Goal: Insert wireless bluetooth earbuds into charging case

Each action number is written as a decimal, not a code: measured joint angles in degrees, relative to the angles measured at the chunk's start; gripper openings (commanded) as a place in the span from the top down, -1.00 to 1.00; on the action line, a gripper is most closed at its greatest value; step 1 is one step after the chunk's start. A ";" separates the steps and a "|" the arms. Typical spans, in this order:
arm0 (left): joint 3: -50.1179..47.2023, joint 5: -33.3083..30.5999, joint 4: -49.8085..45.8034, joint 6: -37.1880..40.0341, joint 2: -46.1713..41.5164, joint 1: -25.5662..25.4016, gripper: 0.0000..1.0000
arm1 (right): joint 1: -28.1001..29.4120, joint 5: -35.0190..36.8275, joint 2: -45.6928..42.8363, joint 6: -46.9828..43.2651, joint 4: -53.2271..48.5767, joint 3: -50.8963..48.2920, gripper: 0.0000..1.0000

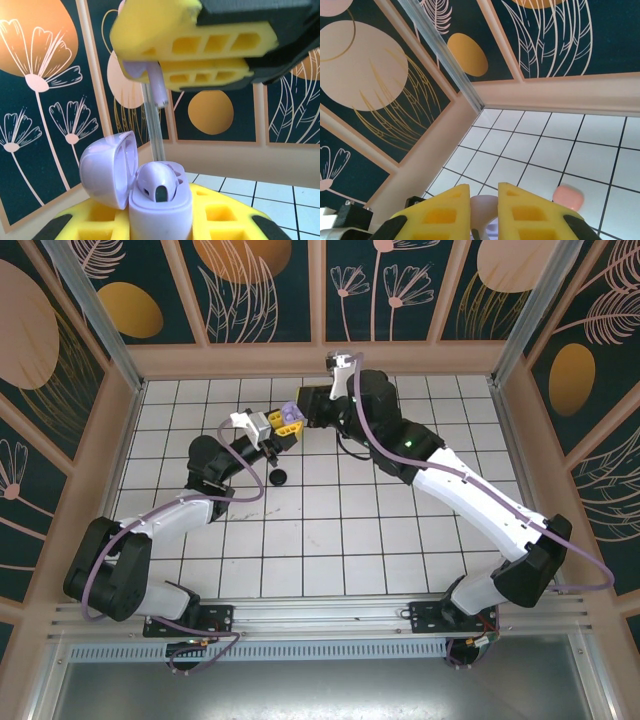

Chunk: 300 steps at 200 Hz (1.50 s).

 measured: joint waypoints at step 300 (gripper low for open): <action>1.44 -0.20 -1.55 -0.24 0.00 0.00 1.00 | 2.01 2.01 0.24 1.51 2.86 -5.29 0.70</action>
